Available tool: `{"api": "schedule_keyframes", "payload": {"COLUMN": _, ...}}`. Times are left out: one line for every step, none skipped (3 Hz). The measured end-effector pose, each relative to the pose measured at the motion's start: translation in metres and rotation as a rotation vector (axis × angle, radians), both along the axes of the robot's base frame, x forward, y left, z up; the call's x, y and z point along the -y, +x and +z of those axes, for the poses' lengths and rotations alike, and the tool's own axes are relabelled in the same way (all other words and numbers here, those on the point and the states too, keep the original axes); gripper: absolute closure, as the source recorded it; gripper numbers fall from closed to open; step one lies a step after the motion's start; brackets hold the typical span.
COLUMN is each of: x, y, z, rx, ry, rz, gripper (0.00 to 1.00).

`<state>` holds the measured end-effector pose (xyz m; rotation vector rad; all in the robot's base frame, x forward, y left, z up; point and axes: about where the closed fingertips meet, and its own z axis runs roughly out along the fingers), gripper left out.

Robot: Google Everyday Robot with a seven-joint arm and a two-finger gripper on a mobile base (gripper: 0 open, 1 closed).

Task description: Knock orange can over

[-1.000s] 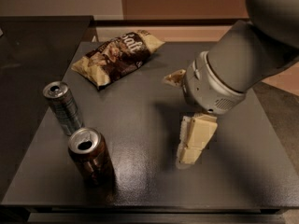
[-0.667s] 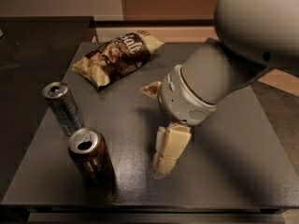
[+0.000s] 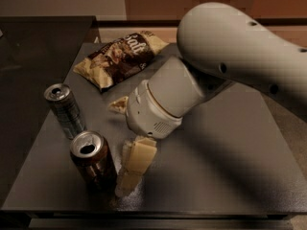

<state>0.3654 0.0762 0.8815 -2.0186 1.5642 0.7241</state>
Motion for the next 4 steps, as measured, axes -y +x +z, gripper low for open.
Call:
{"api": "schedule_keyframes", "payload": {"x": -0.025, "y": -0.011, "z": -0.003, "rx": -0.069, "ry": 0.066, "rz": 0.039, "gripper": 0.00}}
{"api": "schedule_keyframes", "payload": {"x": -0.044, "y": -0.018, "z": -0.003, "rx": -0.117, "ry": 0.126, "rz": 0.070, "gripper": 0.18}}
{"api": "schedule_keyframes", "payload": {"x": -0.051, "y": -0.021, "z": -0.002, "rx": -0.144, "ry": 0.173, "rz": 0.084, "gripper": 0.41}}
{"api": "schedule_keyframes", "payload": {"x": -0.047, "y": -0.018, "z": 0.006, "rx": -0.146, "ry": 0.223, "rz": 0.069, "gripper": 0.65}}
